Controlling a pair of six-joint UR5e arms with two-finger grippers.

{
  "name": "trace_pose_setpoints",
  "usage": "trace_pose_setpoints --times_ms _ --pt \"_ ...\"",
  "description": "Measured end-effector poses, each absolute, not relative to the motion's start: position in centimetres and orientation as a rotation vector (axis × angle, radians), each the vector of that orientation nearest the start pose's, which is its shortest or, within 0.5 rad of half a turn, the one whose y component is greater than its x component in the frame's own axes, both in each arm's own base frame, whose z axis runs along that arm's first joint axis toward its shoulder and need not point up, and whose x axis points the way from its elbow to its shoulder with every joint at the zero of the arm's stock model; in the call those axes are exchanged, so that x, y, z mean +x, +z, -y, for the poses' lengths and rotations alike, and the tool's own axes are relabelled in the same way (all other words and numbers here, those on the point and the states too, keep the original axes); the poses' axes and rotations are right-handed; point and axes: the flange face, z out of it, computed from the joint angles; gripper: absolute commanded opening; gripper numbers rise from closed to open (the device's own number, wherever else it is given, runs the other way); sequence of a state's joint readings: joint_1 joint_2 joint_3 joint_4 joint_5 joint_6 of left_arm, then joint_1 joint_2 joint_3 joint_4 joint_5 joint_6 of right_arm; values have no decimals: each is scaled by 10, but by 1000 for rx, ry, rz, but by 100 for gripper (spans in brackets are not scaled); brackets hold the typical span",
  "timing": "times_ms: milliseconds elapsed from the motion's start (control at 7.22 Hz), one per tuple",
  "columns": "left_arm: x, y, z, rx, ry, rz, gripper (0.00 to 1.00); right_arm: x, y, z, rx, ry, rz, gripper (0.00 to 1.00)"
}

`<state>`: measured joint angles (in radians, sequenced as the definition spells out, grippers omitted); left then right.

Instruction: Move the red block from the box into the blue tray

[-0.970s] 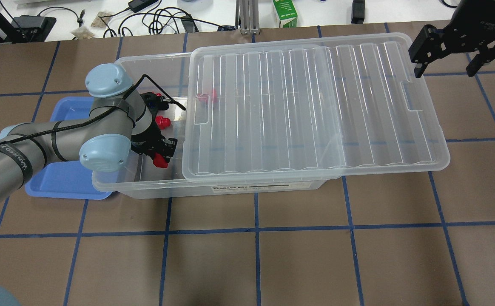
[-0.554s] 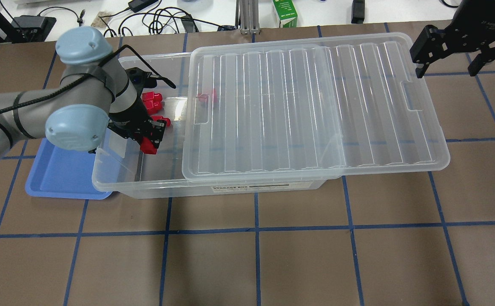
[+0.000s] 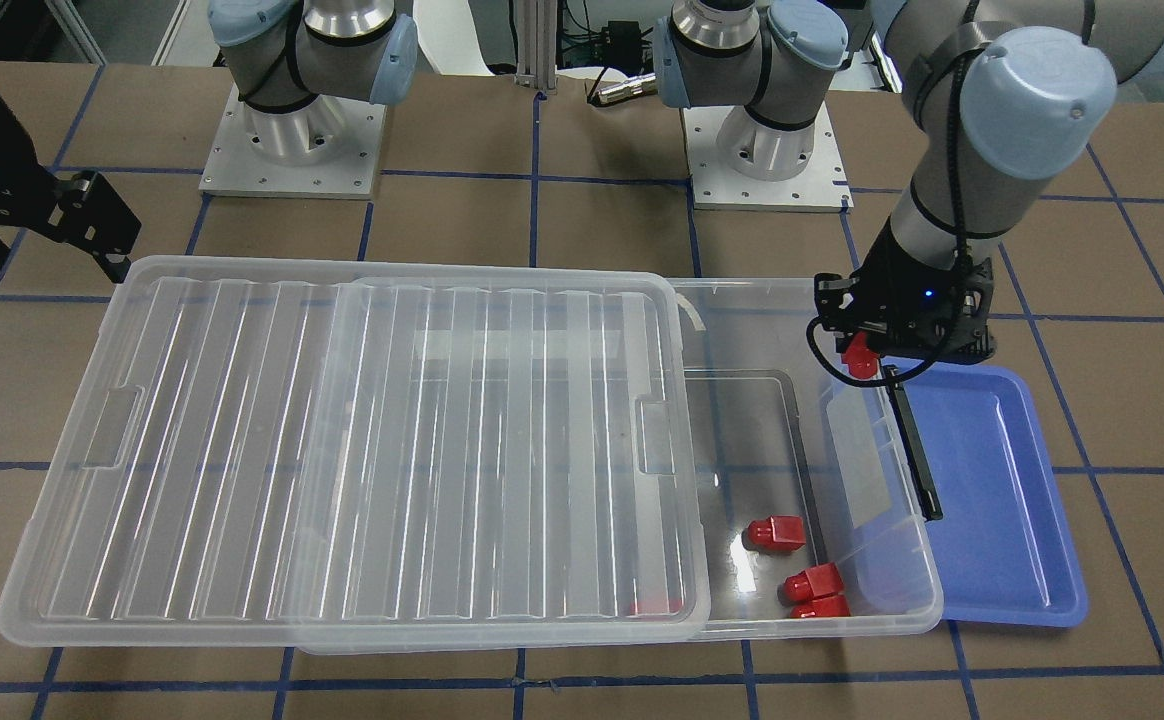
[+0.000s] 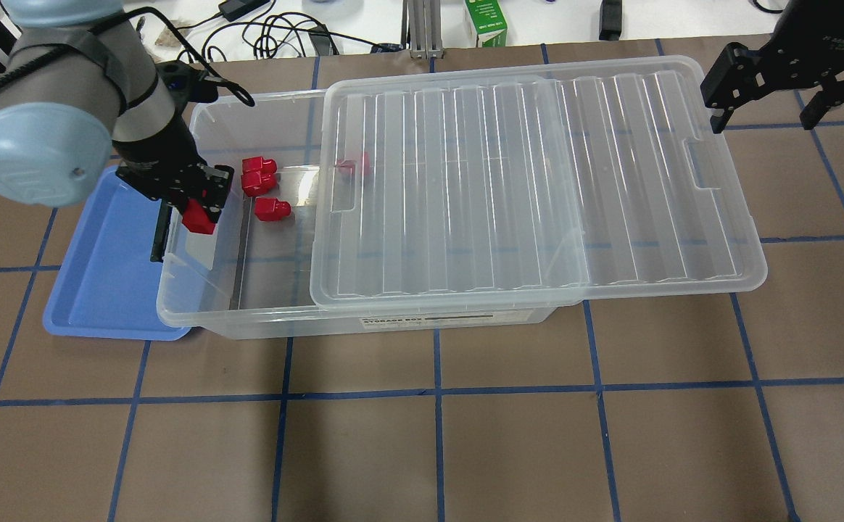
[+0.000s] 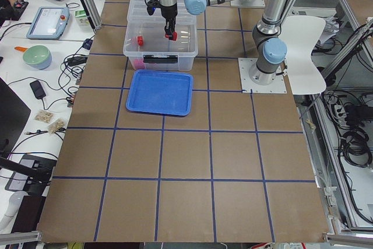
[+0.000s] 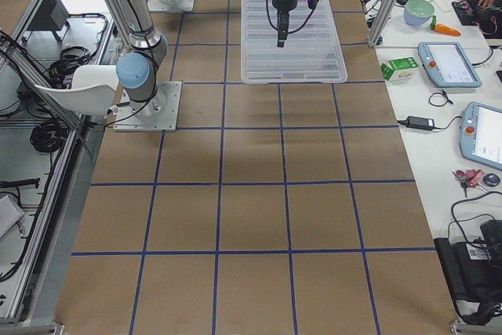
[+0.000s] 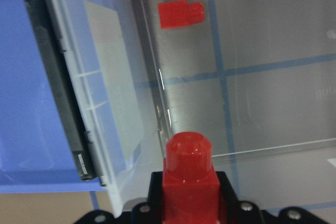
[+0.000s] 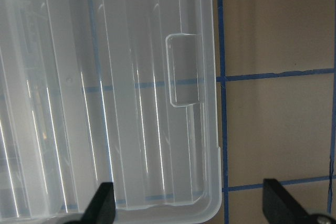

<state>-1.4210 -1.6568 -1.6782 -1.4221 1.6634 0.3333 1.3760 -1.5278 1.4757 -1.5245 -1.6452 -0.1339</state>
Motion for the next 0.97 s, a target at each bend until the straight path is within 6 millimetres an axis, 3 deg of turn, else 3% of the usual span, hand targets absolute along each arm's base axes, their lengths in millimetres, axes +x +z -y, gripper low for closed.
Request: trace_pose_setpoints --times_ms 277,554,970 --pt "35 400 535 350 125 -3079 15 25 509 525 98 12 -3216 100" --pt "109 367 542 450 131 -3124 15 25 509 525 99 13 -3216 100" --pt "161 293 570 473 122 -3140 14 24 508 525 99 17 -3216 100"
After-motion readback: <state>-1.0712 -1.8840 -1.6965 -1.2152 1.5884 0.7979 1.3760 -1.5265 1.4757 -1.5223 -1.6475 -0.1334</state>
